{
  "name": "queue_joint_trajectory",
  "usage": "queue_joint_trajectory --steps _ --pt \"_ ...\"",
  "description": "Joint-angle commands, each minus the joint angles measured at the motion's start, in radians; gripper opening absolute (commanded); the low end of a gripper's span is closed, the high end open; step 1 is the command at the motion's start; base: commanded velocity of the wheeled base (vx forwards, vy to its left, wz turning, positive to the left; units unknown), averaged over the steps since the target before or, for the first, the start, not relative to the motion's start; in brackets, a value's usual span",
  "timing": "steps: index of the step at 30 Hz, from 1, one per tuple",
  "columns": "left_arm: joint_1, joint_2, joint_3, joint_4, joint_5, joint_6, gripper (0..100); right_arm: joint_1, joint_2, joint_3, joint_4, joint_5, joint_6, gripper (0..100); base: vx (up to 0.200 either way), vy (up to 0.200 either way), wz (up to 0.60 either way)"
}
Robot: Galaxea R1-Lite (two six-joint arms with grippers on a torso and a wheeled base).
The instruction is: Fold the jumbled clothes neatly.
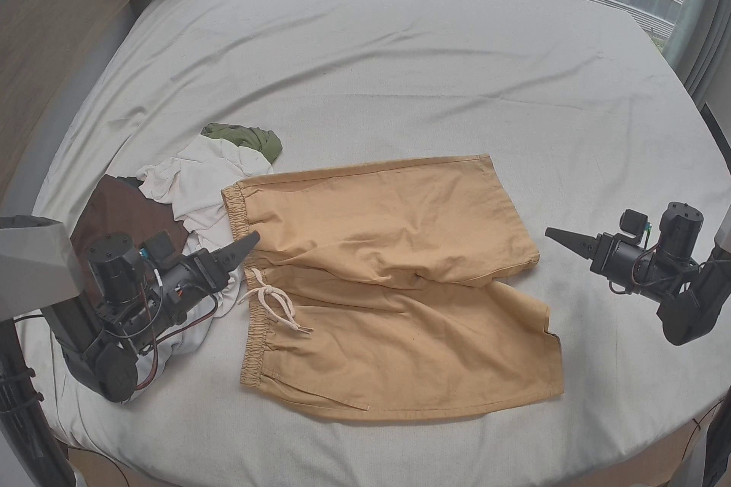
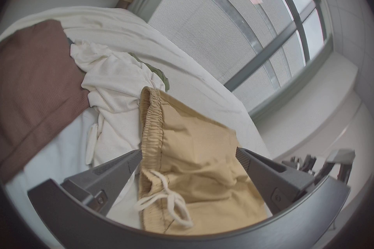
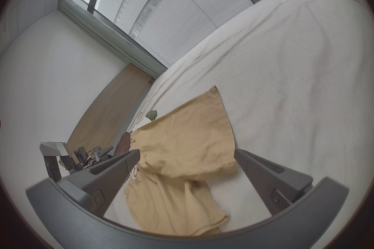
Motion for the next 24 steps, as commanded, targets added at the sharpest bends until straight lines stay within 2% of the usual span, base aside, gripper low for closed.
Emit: queue_joint_trajectory --steps 1,2,7,13,19,24 --pt "0.021 -0.053 0.128 -0.001 -0.062 0.127 100 0.003 -0.021 0.073 0.039 0.001 -0.006 100 0.0 0.0 0.0" --pt "0.016 -0.048 0.154 -0.003 -0.087 0.136 100 0.004 -0.019 0.085 0.056 0.001 -0.006 100 0.0 0.0 0.0" --pt "-0.008 -0.057 0.187 -0.003 -0.104 0.136 100 0.018 -0.019 0.112 0.109 0.001 -0.008 100 0.0 0.0 0.0" --pt "-0.025 -0.053 0.187 -0.003 -0.105 0.136 100 0.08 0.012 0.145 0.125 0.0 -0.018 100 0.0 0.0 0.0" --pt "-0.022 -0.054 0.183 -0.003 -0.105 0.136 100 0.115 0.051 0.148 0.125 -0.042 -0.018 100 0.0 0.0 0.0" --pt "-0.024 -0.05 0.184 -0.003 -0.105 0.136 100 0.136 0.076 0.162 0.125 -0.049 -0.018 100 0.0 0.0 0.0"
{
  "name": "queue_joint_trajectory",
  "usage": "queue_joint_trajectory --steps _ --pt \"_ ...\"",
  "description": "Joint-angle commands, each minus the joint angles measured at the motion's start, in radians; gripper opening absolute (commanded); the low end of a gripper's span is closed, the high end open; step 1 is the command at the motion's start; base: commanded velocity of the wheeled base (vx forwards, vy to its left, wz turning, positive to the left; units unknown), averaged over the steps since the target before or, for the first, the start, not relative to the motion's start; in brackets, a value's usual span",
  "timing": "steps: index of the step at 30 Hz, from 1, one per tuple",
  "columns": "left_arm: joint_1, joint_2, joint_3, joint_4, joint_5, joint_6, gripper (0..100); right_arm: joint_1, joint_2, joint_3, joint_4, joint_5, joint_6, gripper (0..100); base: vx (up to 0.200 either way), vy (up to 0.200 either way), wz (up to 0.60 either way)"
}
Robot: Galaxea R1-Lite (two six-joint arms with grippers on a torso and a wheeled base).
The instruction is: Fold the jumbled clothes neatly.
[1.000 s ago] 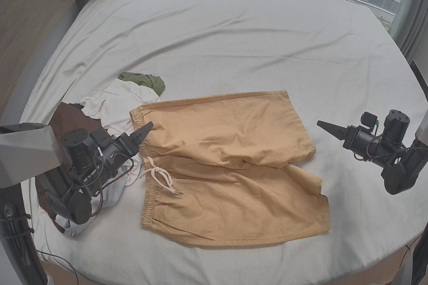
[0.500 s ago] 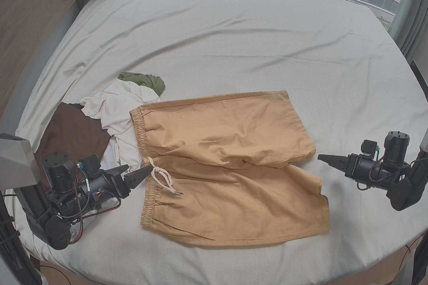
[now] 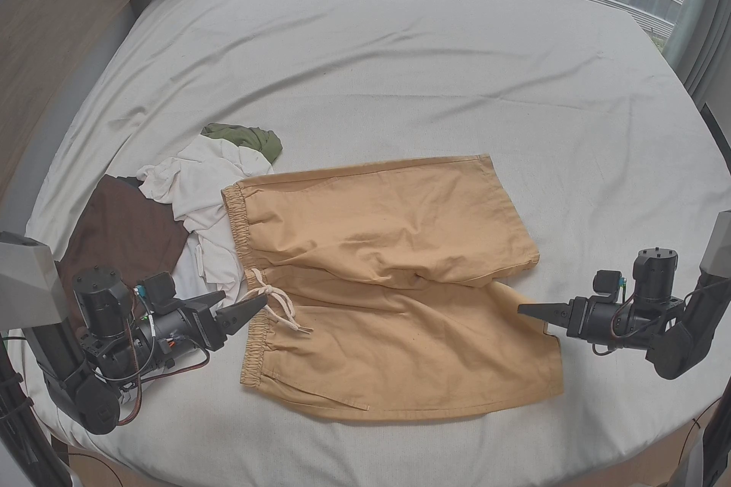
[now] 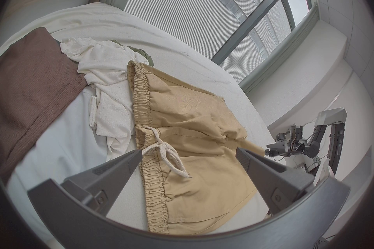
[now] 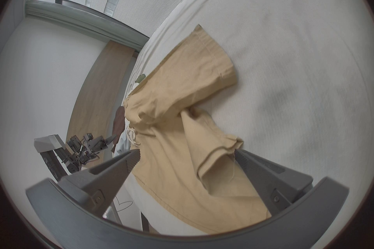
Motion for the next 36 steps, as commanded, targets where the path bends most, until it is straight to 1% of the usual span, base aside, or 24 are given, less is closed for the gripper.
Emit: queue_joint_trajectory --steps 1,10,17,18,21,22,23,25,31,36 --pt "0.0 0.004 0.001 -0.001 0.0 0.0 100 0.017 0.037 0.009 -0.001 -0.001 0.0 100 0.0 0.0 0.0" --pt "-0.004 0.006 0.003 -0.001 0.0 0.0 100 0.031 0.055 0.006 -0.01 -0.004 0.003 100 0.0 0.0 0.0" --pt "-0.009 0.006 0.001 -0.001 0.0 0.0 100 0.03 0.074 -0.041 -0.07 -0.004 0.018 100 0.0 0.0 0.0" --pt "-0.009 0.009 0.0 -0.001 0.0 0.0 100 0.025 0.087 -0.046 -0.125 -0.034 0.029 100 0.0 0.0 0.0" --pt "-0.009 0.009 -0.002 -0.001 0.0 0.0 100 0.027 0.106 -0.058 -0.174 -0.075 0.058 100 0.0 0.0 0.0" --pt "-0.009 0.009 -0.002 -0.001 0.0 0.0 100 0.027 0.106 -0.058 -0.174 -0.075 0.058 100 0.0 0.0 0.0" --pt "-0.011 0.009 -0.002 -0.001 0.0 0.0 100 0.027 0.133 -0.08 -0.245 -0.106 0.101 100 0.0 0.0 0.0" --pt "-0.011 0.009 -0.003 -0.001 0.0 0.0 100 0.025 0.144 -0.086 -0.266 -0.107 0.112 100 0.0 0.0 0.0" --pt "-0.011 0.012 -0.003 -0.001 0.0 0.0 100 0.007 0.167 -0.122 -0.272 -0.11 0.115 100 0.0 0.0 0.0" --pt "-0.012 0.017 -0.005 -0.001 0.0 0.0 100 -0.003 0.17 -0.138 -0.272 -0.132 0.115 100 0.0 0.0 0.0"
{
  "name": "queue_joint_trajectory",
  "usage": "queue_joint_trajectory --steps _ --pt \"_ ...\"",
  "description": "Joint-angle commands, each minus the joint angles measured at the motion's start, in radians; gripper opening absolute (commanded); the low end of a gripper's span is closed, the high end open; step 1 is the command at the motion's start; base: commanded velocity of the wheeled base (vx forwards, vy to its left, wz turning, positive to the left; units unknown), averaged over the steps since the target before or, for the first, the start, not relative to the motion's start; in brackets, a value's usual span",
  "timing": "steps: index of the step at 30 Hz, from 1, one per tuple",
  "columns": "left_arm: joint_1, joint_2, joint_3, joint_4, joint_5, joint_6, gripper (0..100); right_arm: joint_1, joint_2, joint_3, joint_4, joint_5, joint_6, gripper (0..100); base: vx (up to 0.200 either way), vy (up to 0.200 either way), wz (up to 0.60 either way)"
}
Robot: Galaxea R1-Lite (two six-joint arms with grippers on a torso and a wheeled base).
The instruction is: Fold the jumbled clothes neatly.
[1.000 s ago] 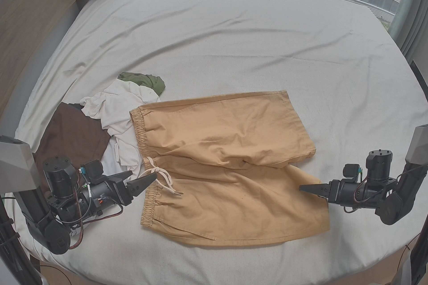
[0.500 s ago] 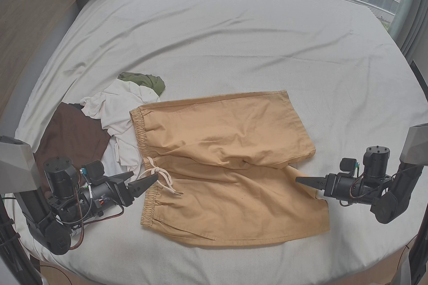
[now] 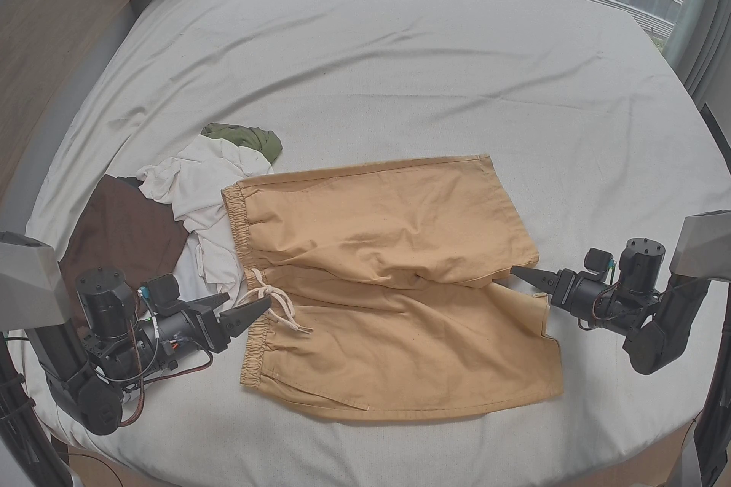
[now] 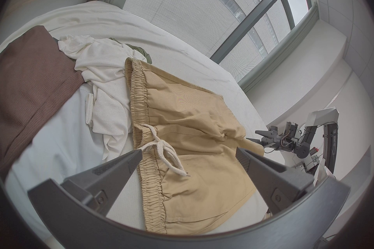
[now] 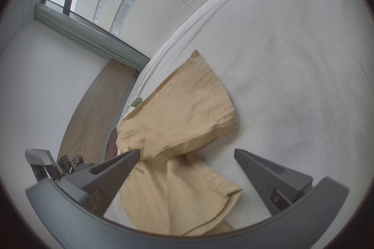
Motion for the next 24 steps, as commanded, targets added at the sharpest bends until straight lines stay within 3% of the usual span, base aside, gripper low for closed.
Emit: queue_joint_trajectory --steps 1,14,19,20,24 --pt "-0.002 0.006 -0.001 -0.001 0.0 0.0 100 -0.004 0.016 -0.009 -0.001 -0.001 0.001 100 0.0 0.0 0.0" --pt "-0.009 0.014 0.001 -0.001 0.0 0.0 100 -0.003 -0.027 0.01 0.134 -0.001 0.004 100 0.0 0.0 0.0" --pt "-0.009 0.016 0.001 -0.002 0.0 0.0 100 -0.003 -0.053 0.008 0.136 -0.002 0.042 100 0.0 0.0 0.0" --pt "-0.011 0.019 0.001 -0.002 0.0 0.0 100 -0.004 -0.054 0.008 0.136 -0.002 0.047 0 0.0 0.0 0.0" --pt "-0.014 0.025 0.001 -0.002 0.001 0.001 100 -0.004 -0.054 0.006 0.144 -0.002 0.05 0 0.0 0.0 0.0"
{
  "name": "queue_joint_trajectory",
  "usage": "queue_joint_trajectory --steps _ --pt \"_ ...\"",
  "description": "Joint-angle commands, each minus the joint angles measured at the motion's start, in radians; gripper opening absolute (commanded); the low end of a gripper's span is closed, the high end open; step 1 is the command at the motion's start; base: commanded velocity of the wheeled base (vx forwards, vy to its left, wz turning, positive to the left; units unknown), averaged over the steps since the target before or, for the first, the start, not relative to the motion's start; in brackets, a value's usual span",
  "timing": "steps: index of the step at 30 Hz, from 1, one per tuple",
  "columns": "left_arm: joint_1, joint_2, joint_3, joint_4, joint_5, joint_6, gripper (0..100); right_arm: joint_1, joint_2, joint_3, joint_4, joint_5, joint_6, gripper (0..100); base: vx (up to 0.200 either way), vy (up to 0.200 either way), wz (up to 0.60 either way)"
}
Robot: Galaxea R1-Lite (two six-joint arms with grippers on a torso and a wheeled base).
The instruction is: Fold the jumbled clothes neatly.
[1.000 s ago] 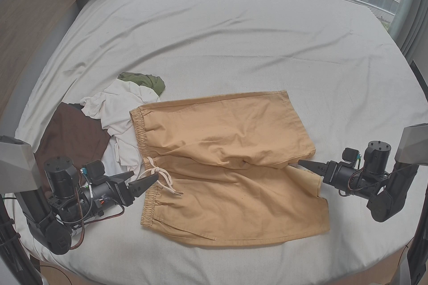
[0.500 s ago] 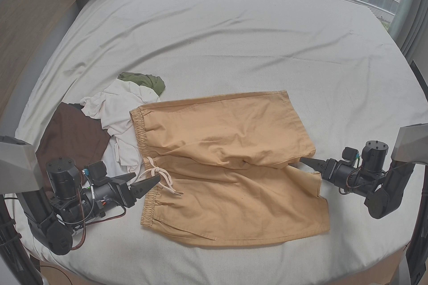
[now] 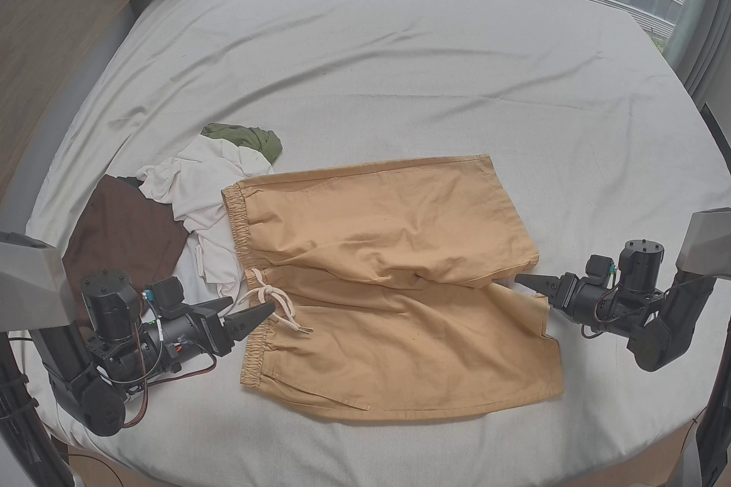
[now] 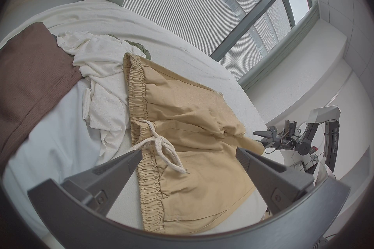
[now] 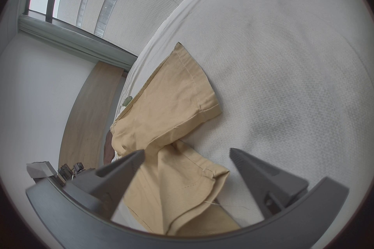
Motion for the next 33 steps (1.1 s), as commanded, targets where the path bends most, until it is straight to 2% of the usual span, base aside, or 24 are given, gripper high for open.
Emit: queue_joint_trajectory --steps 1,7,13,20,31,32,33 --pt "-0.001 0.008 -0.001 -0.002 0.001 0.0 100 0.0 -0.012 -0.001 0.01 0.001 0.001 0 0.0 0.0 0.0" --pt "-0.003 0.01 -0.001 -0.002 0.001 0.0 100 -0.017 -0.009 -0.03 0.03 -0.004 0.001 0 0.0 0.0 0.0" --pt "-0.003 0.011 -0.003 -0.002 0.001 0.0 100 -0.051 0.005 -0.093 0.02 -0.047 0.001 0 0.0 0.0 0.0" --pt "-0.003 0.014 -0.003 -0.001 0.001 0.0 100 -0.051 0.019 -0.132 0.012 -0.074 0.001 0 0.0 0.0 0.0" --pt "-0.015 0.046 0.017 -0.002 0.004 0.002 100 -0.052 0.085 -0.128 -0.1 -0.08 -0.008 0 0.0 0.0 0.0" --pt "-0.018 0.043 0.034 -0.002 0.002 0.002 100 -0.052 0.084 -0.13 -0.1 -0.08 -0.011 100 0.0 0.0 0.0" --pt "-0.024 0.039 0.056 -0.002 0.001 0.002 100 -0.052 0.082 -0.132 -0.102 -0.08 -0.014 100 0.0 0.0 0.0"
